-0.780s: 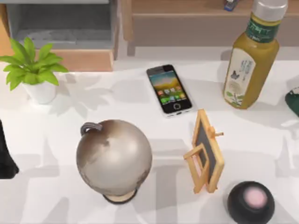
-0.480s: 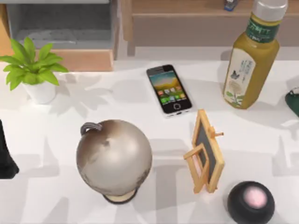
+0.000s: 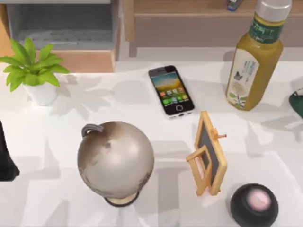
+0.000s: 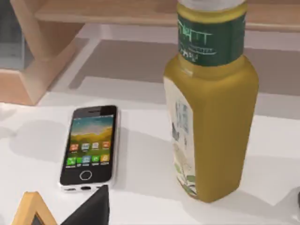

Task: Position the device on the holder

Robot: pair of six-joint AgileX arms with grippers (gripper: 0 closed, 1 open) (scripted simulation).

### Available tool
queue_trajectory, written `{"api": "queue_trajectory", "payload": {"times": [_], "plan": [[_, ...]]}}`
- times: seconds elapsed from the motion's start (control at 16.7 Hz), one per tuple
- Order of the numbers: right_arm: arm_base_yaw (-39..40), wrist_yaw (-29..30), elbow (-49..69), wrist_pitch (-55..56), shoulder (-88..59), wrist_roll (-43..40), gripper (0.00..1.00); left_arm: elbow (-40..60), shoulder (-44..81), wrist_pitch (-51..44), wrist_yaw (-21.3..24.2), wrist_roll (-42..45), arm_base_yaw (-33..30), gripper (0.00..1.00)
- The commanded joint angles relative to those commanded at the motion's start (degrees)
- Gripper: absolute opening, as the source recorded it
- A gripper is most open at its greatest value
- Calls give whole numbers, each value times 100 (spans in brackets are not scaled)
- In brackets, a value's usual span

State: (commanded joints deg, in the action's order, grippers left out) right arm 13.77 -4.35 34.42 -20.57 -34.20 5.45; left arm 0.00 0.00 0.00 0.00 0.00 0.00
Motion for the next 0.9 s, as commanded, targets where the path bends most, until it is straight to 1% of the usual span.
{"api": "queue_trajectory", "payload": {"times": [0.24, 0.54, 0.72, 0.9], "plan": [[696, -111, 2141, -1578, -2773, 283, 100, 0, 0, 0, 0, 0, 0, 100], [1412, -83, 5092, -3550, -6478, 598, 100, 0, 0, 0, 0, 0, 0, 100], [1673, 45, 6897, -4445, -8408, 737, 100, 0, 0, 0, 0, 0, 0, 100], [1787, 246, 8566, -5004, -9920, 829, 100, 0, 0, 0, 0, 0, 0, 100]]}}
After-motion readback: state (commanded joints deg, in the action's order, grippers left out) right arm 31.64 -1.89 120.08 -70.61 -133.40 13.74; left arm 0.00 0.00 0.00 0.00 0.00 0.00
